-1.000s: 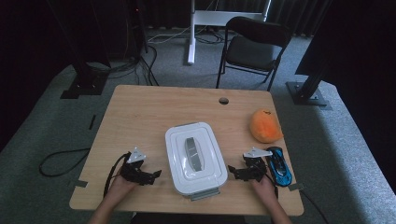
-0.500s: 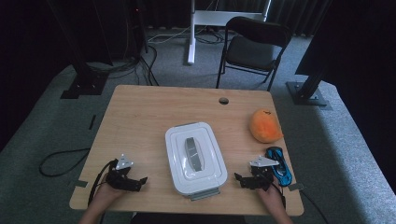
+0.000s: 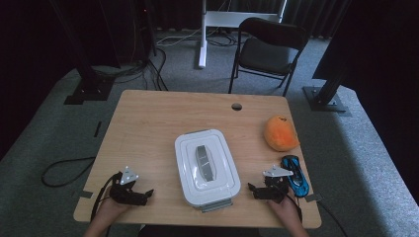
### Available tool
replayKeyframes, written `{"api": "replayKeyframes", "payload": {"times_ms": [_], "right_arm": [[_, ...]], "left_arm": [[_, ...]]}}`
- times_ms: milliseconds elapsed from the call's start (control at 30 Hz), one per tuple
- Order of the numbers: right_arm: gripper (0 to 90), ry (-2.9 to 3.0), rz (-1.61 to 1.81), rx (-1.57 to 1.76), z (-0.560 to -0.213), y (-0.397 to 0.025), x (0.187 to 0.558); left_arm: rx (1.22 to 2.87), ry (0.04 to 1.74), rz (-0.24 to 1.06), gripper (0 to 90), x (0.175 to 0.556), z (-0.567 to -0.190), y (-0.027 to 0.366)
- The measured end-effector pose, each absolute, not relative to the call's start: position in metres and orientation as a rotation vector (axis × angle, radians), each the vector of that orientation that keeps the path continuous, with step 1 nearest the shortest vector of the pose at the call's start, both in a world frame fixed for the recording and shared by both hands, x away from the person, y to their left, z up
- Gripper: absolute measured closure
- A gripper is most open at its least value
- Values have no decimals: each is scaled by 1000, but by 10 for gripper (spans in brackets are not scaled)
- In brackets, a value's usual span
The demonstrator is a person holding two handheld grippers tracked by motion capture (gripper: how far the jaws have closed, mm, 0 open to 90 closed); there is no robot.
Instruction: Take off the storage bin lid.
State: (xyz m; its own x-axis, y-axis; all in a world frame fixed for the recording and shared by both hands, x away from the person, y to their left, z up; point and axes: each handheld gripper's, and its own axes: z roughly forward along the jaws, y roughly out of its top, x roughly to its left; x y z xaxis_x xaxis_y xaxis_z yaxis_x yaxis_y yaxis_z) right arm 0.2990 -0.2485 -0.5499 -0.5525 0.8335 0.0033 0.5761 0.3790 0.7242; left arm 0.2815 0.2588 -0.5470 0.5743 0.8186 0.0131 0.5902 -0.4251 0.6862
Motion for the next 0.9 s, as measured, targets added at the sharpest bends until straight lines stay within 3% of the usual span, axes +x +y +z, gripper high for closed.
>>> {"api": "replayKeyframes", "payload": {"times_ms": [333,600,900], "right_arm": [[118,2285,982,1223,-550,-249,300],[118,2284,982,1224,-550,-249,300],[119,2285,982,1225,-550,-249,300]], "left_arm": [[2160,1150,468,10,281,-546,257],[2144,1165,364,10,281,-532,247],[2104,1116,333,10,275,-506,232]]}}
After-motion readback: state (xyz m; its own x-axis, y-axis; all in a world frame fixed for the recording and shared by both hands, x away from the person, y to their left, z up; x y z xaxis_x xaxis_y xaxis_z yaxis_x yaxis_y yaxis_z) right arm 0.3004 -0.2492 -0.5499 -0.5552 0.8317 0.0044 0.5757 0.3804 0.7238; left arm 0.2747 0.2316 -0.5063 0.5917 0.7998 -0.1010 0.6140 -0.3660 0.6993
